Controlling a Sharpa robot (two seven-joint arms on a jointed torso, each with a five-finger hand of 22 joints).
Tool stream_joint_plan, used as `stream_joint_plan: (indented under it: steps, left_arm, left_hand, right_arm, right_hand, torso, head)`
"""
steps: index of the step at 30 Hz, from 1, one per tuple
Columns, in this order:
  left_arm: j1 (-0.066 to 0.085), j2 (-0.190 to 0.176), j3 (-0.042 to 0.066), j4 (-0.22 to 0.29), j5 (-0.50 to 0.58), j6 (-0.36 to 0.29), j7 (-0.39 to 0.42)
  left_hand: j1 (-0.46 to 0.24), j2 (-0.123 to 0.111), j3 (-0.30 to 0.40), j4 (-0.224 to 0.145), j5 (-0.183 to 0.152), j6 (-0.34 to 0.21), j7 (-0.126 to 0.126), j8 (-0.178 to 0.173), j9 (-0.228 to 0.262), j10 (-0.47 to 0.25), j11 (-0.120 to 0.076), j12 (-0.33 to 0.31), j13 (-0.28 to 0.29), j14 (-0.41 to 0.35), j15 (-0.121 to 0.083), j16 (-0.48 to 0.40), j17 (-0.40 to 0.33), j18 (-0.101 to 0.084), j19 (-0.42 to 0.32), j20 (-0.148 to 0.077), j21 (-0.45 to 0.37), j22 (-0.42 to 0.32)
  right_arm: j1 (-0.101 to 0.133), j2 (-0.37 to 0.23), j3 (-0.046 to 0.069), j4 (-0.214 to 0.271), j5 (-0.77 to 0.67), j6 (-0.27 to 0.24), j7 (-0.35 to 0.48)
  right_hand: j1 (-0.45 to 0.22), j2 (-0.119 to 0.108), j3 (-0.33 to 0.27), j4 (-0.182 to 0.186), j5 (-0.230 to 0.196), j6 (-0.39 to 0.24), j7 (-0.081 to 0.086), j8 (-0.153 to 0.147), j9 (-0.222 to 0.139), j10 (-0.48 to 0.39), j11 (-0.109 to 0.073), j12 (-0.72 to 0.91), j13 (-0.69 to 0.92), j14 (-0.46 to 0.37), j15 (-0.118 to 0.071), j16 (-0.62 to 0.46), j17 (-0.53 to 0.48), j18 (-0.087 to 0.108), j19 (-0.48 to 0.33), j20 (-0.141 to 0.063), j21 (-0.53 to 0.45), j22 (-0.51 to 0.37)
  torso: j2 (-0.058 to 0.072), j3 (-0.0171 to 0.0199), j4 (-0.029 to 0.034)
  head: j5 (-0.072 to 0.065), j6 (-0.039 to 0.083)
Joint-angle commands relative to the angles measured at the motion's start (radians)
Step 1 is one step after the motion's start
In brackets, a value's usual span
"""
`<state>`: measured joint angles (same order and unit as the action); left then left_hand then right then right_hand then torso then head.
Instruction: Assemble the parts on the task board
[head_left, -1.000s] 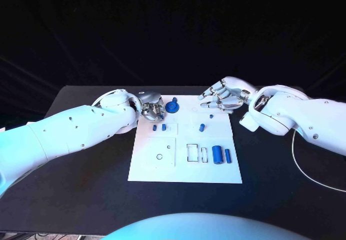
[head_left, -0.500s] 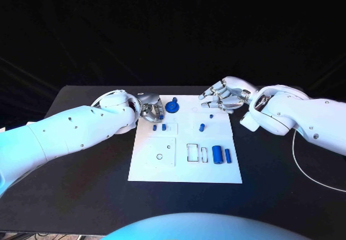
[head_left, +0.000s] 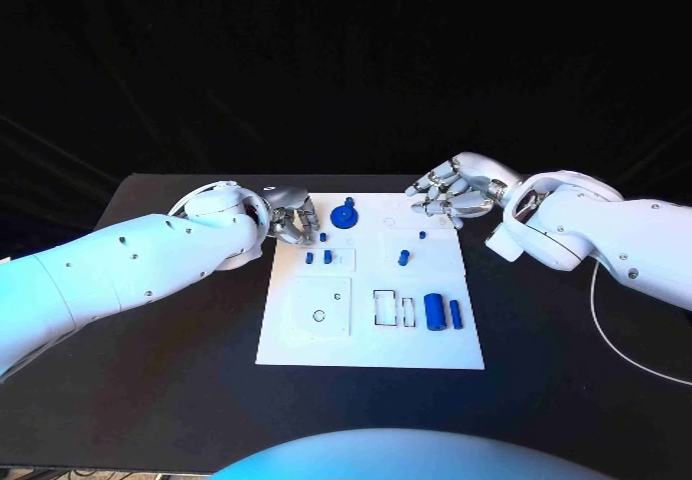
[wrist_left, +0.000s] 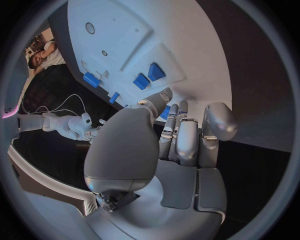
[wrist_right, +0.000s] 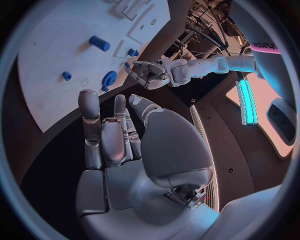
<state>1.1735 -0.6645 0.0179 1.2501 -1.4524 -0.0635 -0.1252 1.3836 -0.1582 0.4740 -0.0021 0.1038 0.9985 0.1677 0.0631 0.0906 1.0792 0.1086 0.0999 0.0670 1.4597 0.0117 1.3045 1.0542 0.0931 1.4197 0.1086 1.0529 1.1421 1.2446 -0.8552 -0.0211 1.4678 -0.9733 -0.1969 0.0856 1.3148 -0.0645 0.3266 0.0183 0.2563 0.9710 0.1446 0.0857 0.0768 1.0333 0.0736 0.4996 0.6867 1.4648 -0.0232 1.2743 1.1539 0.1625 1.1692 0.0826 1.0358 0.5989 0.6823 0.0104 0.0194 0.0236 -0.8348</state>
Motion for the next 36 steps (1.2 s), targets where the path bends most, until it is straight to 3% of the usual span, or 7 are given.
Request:
stream_joint_plan:
  steps: [1,8,11,15,22,24,36]
  left_arm:
    - [0.011,-0.019,0.002,-0.001,0.21,-0.07,0.035]
    - [0.016,-0.076,0.001,0.026,0.881,-0.212,0.216]
    - [0.01,-0.104,-0.003,0.072,1.207,-0.239,0.329]
    - [0.002,-0.126,-0.008,0.124,1.429,-0.238,0.413]
    - [-0.009,-0.147,-0.015,0.193,1.553,-0.225,0.466]
    - [-0.01,-0.15,-0.015,0.205,1.569,-0.223,0.472]
    - [-0.015,-0.157,-0.017,0.231,1.591,-0.205,0.482]
  left_hand:
    - [0.011,0.01,0.02,0.0,-0.001,-0.001,0.005,0.005,-0.004,0.004,0.001,0.004,0.001,-0.012,0.002,-0.019,-0.031,0.024,-0.014,0.001,-0.035,-0.027]
    - [0.027,0.045,0.089,-0.008,-0.002,0.058,0.011,0.038,-0.003,0.027,0.001,0.041,0.005,-0.181,0.002,-0.255,-0.384,0.088,-0.174,0.003,-0.392,-0.296]
    - [0.01,0.043,0.077,-0.005,-0.006,0.058,0.007,0.042,-0.006,0.05,-0.007,0.069,0.012,-0.202,0.0,-0.286,-0.426,0.091,-0.19,0.001,-0.422,-0.316]
    - [-0.023,0.045,0.033,0.008,-0.008,0.057,-0.001,0.049,-0.01,0.068,-0.016,0.107,0.024,-0.209,-0.004,-0.293,-0.446,0.091,-0.191,-0.001,-0.443,-0.33]
    - [-0.034,0.055,-0.017,0.01,-0.008,0.067,-0.007,0.065,-0.011,0.073,-0.023,0.15,0.038,-0.216,-0.009,-0.296,-0.464,0.09,-0.185,-0.004,-0.465,-0.348]
    - [-0.029,0.057,-0.024,0.006,-0.007,0.069,-0.006,0.07,-0.01,0.073,-0.024,0.159,0.042,-0.217,-0.009,-0.296,-0.467,0.09,-0.183,-0.005,-0.469,-0.351]
    - [-0.001,0.075,-0.046,-0.021,-0.005,0.08,-0.016,0.094,-0.009,0.084,-0.036,0.217,0.067,-0.213,-0.019,-0.282,-0.463,0.09,-0.171,-0.013,-0.482,-0.361]
  right_arm:
    - [-0.001,0.0,0.0,-0.015,-0.186,-0.054,-0.051]
    - [-0.001,0.014,0.0,-0.032,-0.527,-0.014,-0.148]
    - [-0.001,0.028,0.0,-0.037,-0.653,0.026,-0.194]
    - [-0.002,0.046,0.0,-0.041,-0.754,0.068,-0.236]
    - [-0.008,0.074,-0.001,-0.051,-0.829,0.127,-0.271]
    - [-0.012,0.079,-0.002,-0.054,-0.836,0.146,-0.268]
    - [-0.038,0.105,-0.003,-0.074,-0.837,0.176,-0.246]
  right_hand:
    - [0.013,-0.009,0.039,-0.013,-0.027,0.023,0.023,0.009,0.002,-0.019,0.005,-0.104,-0.102,0.012,0.018,-0.021,-0.022,0.011,-0.002,0.006,-0.018,-0.022]
    - [0.024,-0.033,0.102,-0.045,-0.06,0.066,0.006,0.021,0.006,0.025,0.004,-0.272,-0.301,0.021,0.017,-0.035,-0.029,0.009,0.02,0.013,-0.028,-0.028]
    - [0.019,-0.038,0.116,-0.047,-0.092,0.078,0.0,0.017,0.006,0.031,0.006,-0.308,-0.356,0.023,0.018,-0.039,-0.031,0.009,0.028,0.013,-0.029,-0.028]
    - [0.015,-0.044,0.129,-0.047,-0.112,0.086,-0.007,0.009,0.004,0.04,0.004,-0.333,-0.407,0.025,0.018,-0.042,-0.032,0.008,0.034,0.013,-0.031,-0.029]
    - [0.012,-0.049,0.139,-0.048,-0.126,0.092,-0.013,0.002,0.003,0.038,-0.001,-0.355,-0.452,0.027,0.013,-0.047,-0.037,0.008,0.038,0.009,-0.037,-0.036]
    - [0.013,-0.049,0.142,-0.049,-0.128,0.093,-0.015,0.0,0.003,0.038,-0.002,-0.359,-0.461,0.027,0.011,-0.048,-0.037,0.008,0.039,0.008,-0.038,-0.036]
    - [0.017,-0.045,0.15,-0.052,-0.129,0.097,-0.016,-0.002,0.003,0.041,-0.004,-0.366,-0.481,0.028,0.007,-0.05,-0.038,0.008,0.041,0.003,-0.039,-0.037]
  torso:
    - [-0.001,-0.0009,0.002]
    - [-0.001,-0.0021,-0.0012]
    - [-0.002,-0.0048,-0.0008]
    - [-0.003,-0.0065,0.0029]
    - [-0.002,-0.0092,0.0013]
    - [-0.001,-0.006,0.0007]
    - [0.0,-0.0047,0.0015]
  head:
    - [-0.001,0.007]
    - [-0.017,0.021]
    - [-0.027,0.025]
    - [-0.035,0.031]
    - [-0.036,0.039]
    - [-0.035,0.041]
    - [-0.032,0.039]
